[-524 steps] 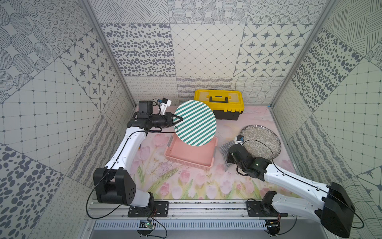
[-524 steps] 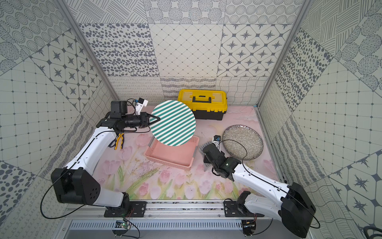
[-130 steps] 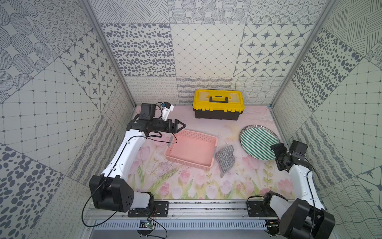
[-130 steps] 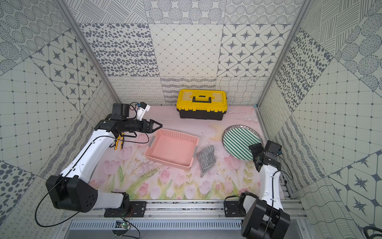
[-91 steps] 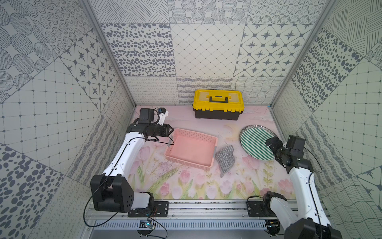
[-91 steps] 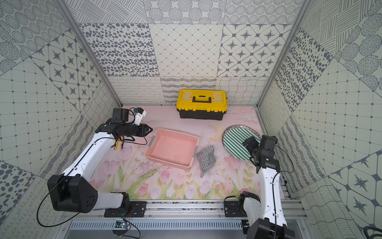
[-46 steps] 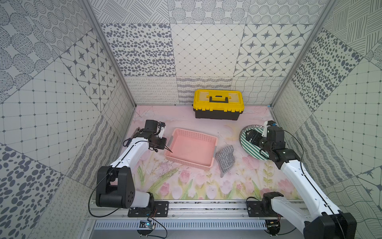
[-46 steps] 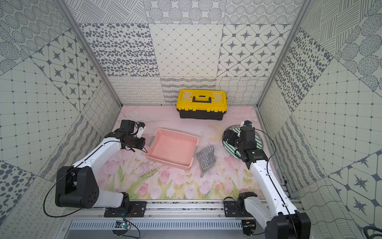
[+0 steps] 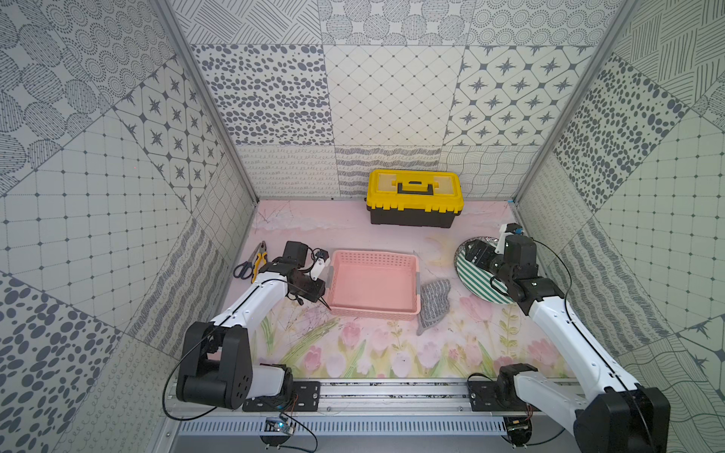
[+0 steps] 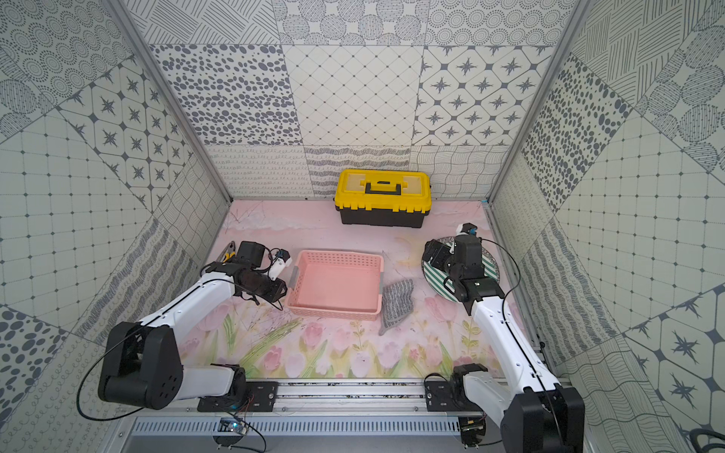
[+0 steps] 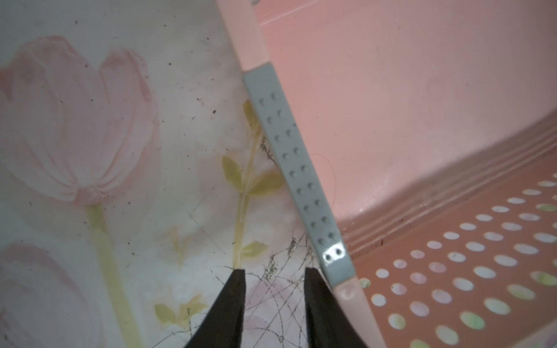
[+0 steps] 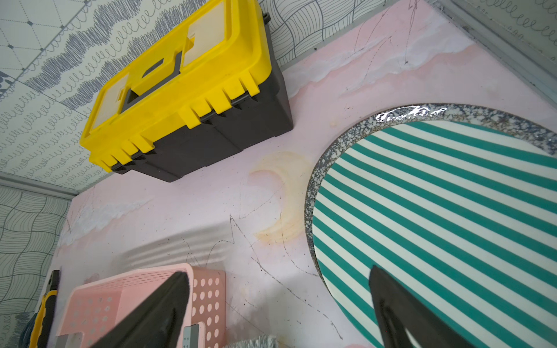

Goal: Wipe the wet plate dry
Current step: Adjust the bin at the center of the board, then reset both arms

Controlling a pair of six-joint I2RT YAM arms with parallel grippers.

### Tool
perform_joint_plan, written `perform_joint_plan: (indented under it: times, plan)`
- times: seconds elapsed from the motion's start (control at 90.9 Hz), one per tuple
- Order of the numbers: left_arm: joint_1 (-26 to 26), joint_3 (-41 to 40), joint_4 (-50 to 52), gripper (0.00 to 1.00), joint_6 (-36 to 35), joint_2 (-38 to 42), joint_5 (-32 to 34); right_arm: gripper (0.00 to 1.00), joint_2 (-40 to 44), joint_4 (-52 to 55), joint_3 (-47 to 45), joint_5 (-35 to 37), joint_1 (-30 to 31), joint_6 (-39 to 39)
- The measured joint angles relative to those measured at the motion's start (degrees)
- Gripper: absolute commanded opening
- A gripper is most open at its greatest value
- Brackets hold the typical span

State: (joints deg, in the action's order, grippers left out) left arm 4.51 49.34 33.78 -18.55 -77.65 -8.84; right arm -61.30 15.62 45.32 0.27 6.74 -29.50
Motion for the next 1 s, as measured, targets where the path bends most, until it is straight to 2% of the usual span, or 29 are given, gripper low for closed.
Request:
perform_joint_plan:
  times: [0.088,0.121,0.308,0.473,0.66,0.88,1.001]
  plan:
    - [-1.62,-0.02,-0.92,0.96,0.39,1.18,-1.84,0.97,-0.90,-2.56,-0.24,-0.04,0.00,0.68]
    - [-2.38,0.00,-1.66,0.99,0.85,1.36,-2.27,0.97,-1.03,-3.76,-0.48,-0.02,0.00,0.87]
    - [-6.47,-1.44,-10.21,1.00,5.38,1.44,-4.11,0.97,-1.81,-10.23,-1.81,2.54,0.00,2.01]
    - [-8.74,-7.82,-23.52,1.00,9.90,1.55,-4.44,0.97,-1.70,-13.73,-2.67,4.44,0.00,4.94]
    - [-9.27,-17.22,-40.63,1.00,15.41,0.50,-4.90,0.97,0.74,-17.20,-6.40,6.21,0.00,8.28]
    - [-9.07,-23.52,-58.23,1.00,19.37,-5.33,-5.38,0.97,3.45,-26.53,-14.47,7.52,0.00,16.13]
    - [-7.85,-24.63,-63.39,1.00,20.24,-8.22,-4.26,0.97,2.34,-32.04,-19.28,8.52,0.00,20.87]
